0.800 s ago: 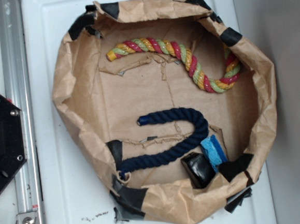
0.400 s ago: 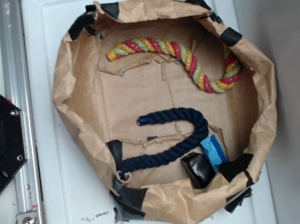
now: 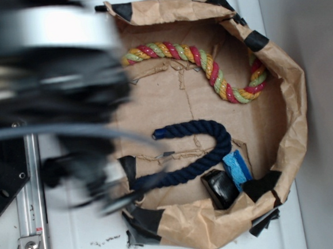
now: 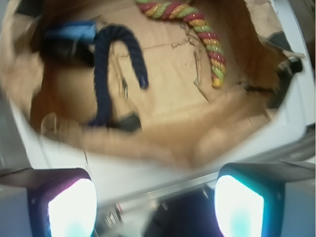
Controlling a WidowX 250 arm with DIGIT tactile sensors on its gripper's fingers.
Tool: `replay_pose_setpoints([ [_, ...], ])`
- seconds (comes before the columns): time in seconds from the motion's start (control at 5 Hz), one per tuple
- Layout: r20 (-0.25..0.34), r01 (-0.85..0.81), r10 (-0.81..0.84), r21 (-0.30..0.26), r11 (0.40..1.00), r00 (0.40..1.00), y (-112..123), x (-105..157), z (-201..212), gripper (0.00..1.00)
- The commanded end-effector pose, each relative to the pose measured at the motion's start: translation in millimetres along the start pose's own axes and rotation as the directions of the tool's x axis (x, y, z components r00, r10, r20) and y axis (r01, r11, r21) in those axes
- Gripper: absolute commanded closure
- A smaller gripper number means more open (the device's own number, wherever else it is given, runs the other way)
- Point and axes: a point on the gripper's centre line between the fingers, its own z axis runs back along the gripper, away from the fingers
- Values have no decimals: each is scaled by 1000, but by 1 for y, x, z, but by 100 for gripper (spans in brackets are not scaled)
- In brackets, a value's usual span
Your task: Grab the blue rope.
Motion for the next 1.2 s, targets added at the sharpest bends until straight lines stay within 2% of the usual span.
replay_pose_setpoints([
  [0.0,-180,-208,185,-117,971,966,-31,22,-58,0],
  [0.2,-279,-249,217,-84,965,935,-59,5,-85,0],
  [0.4,-348,-217,170,-100,971,922,-80,-14,-111,0],
  [0.6,-324,-143,131,-11,990,937,-79,-28,-134,0],
  [0.8,-226,-122,114,-20,992,967,-70,-23,-133,100],
  [1.0,-95,-66,57,-96,993,994,-60,-12,-125,100],
])
